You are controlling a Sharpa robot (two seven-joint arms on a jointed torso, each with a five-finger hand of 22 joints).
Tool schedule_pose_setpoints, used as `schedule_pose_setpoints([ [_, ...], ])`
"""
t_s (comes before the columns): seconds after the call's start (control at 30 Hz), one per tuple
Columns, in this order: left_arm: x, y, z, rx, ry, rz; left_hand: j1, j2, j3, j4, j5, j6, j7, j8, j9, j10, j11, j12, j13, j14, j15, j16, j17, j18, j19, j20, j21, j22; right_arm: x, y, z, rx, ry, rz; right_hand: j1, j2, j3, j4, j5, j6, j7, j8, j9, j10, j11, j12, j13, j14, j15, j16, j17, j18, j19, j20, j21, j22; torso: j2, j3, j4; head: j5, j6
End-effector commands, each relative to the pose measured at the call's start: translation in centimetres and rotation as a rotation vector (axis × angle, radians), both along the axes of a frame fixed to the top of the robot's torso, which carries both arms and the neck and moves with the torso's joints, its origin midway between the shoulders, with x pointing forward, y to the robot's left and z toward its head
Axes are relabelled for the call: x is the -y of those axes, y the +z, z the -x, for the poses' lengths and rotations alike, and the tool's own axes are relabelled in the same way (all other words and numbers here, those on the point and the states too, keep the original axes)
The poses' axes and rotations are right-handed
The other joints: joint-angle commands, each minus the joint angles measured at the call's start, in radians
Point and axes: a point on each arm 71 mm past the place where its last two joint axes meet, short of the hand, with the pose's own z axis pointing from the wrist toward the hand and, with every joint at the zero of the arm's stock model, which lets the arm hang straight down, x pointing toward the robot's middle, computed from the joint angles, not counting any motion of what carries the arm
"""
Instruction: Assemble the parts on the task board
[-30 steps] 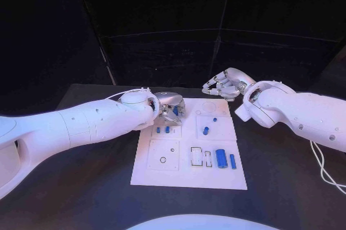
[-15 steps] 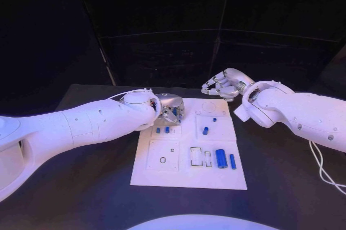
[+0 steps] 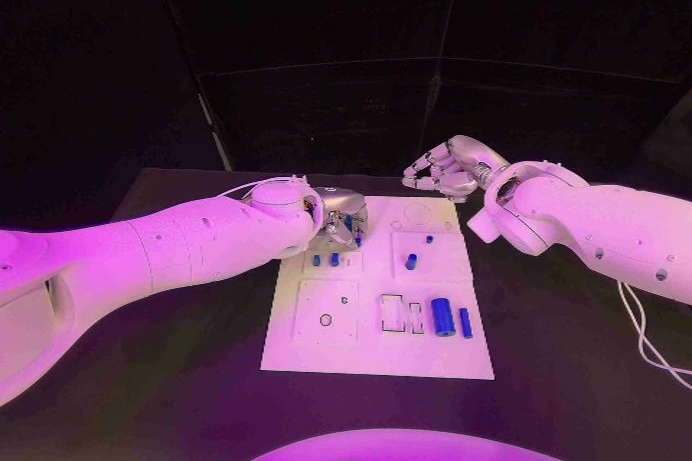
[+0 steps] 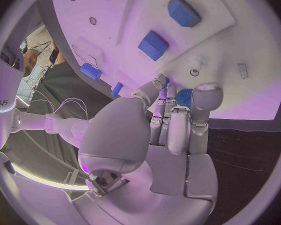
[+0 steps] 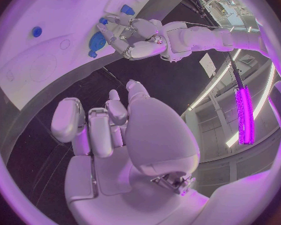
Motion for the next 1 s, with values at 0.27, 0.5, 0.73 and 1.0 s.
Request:
schedule_pose_setpoints([
  [0.27, 0.3, -0.5, 0.1, -0.035, 0.003, -0.042, -0.017, 0.007, 0.029, 0.000, -0.003, 0.020, -0.003, -0.010, -0.005, 0.034, -0.006, -0.004, -0.003, 0.027, -0.007, 0.011, 0.003, -0.017, 0.014, -0.002, 0.020, 0.018, -0.2, 0.1, 0.0, 0.004, 0.010, -0.003, 0.007, 0.007, 0.002, 0.005, 0.006, -0.005, 0.000, 0.005, 0.000, -0.005, 0.000, 0.004, 0.001, 0.054, -0.006, -0.004, 0.030, 0.007, -0.005, -0.001, -0.003, 0.000, 0.000, -0.0002, 0.0006, 0.000, -0.002],
  [0.5, 0.5, -0.5, 0.1, -0.020, -0.007, -0.024, -0.020, 0.016, 0.055, 0.000, -0.003, 0.053, -0.010, -0.003, -0.004, 0.071, -0.015, -0.003, -0.001, 0.030, -0.015, 0.015, 0.005, -0.018, 0.020, -0.008, 0.031, 0.031, -0.3, 0.1, 0.0, 0.005, 0.012, -0.003, 0.008, 0.007, 0.003, 0.006, 0.006, -0.005, 0.000, 0.006, 0.000, -0.003, 0.000, 0.006, 0.003, 0.054, -0.006, -0.004, 0.030, 0.007, -0.004, -0.001, -0.003, 0.001, 0.000, -0.0004, 0.0012, 0.000, -0.002],
  [0.73, 0.2, 0.0, 0.1, 0.038, -0.011, 0.042, -0.017, 0.016, 0.070, -0.005, -0.003, 0.062, -0.009, -0.005, -0.005, 0.083, -0.017, -0.010, -0.002, 0.032, -0.017, 0.018, 0.010, -0.020, 0.023, -0.011, 0.035, 0.037, -0.3, 0.1, 0.0, 0.004, 0.013, -0.003, 0.008, 0.009, 0.003, 0.006, 0.007, -0.004, 0.000, 0.006, 0.000, -0.003, 0.000, 0.006, 0.004, 0.055, -0.006, -0.003, 0.031, 0.007, -0.004, -0.001, -0.003, 0.001, -0.001, -0.0012, 0.0017, 0.000, 0.001],
  [1.0, 0.0, 1.0, 0.3, 0.089, -0.003, 0.134, -0.020, 0.012, 0.076, -0.006, -0.003, 0.067, -0.007, -0.007, -0.006, 0.089, -0.017, -0.015, -0.002, 0.035, -0.017, 0.022, 0.014, -0.021, 0.026, -0.012, 0.040, 0.043, -0.2, 0.1, 0.0, 0.005, 0.013, -0.003, 0.008, 0.010, 0.003, 0.007, 0.007, -0.004, 0.000, 0.006, 0.000, -0.003, 0.000, 0.006, 0.004, 0.055, -0.006, -0.003, 0.031, 0.007, -0.004, -0.001, -0.003, 0.001, 0.000, -0.0003, 0.0010, 0.002, 0.004],
])
